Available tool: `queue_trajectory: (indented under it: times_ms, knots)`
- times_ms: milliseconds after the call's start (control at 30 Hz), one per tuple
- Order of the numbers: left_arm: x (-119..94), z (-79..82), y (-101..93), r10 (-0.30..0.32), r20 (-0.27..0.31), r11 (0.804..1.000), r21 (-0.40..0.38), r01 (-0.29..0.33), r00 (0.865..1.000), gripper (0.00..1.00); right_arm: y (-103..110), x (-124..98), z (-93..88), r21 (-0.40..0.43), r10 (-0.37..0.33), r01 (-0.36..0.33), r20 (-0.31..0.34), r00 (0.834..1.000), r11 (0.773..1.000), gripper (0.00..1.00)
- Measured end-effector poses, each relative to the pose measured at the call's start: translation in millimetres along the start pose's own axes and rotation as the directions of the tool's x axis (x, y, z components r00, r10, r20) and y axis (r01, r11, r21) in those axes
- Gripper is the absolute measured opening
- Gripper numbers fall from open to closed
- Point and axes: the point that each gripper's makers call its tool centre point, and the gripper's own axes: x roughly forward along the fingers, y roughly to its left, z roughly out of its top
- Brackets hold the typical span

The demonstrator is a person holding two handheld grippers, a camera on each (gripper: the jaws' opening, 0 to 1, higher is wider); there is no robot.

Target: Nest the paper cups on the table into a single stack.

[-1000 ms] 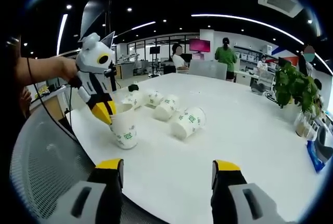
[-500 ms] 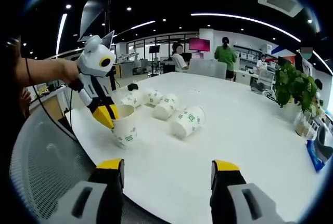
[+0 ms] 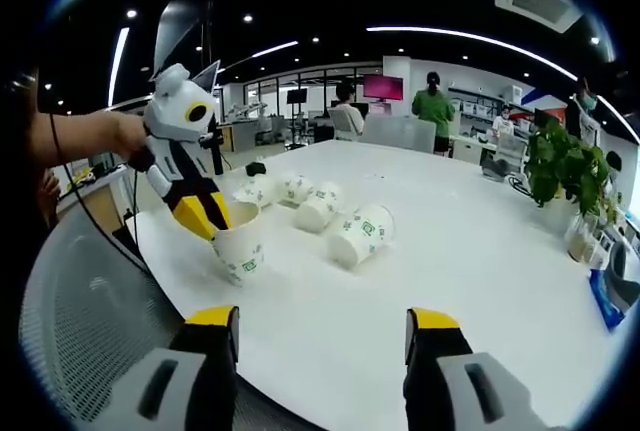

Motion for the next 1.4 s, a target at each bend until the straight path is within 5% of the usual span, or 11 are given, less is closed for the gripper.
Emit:
queue_trajectory:
  times_ms: [367,900,1100,1400]
  knots:
    - [-14,7.7,6.5,0.024,0.030,0.999,0.029,-0.025,0.999,0.14,4,-1,2.0,0.002,0.003,-0.003,0.000,1.000,1.000,0.66]
    - [-38,2.1,50.8,0.135,0.062,0.991,-0.002,-0.135,0.989,0.16,4,-1,0.8,0.007,0.006,-0.006,-0.008,1.000,1.000,0.65]
    - [-49,-6.5,78.8,0.229,0.068,0.973,-0.046,-0.227,0.971,0.22,3,0,-1.9,0.006,0.010,-0.010,-0.014,1.000,1.000,0.65]
    - [-70,-19.9,116.2,0.383,0.088,0.918,-0.147,-0.368,0.920,0.34,2,1,-4.6,0.006,0.014,-0.014,-0.026,1.000,1.000,0.64]
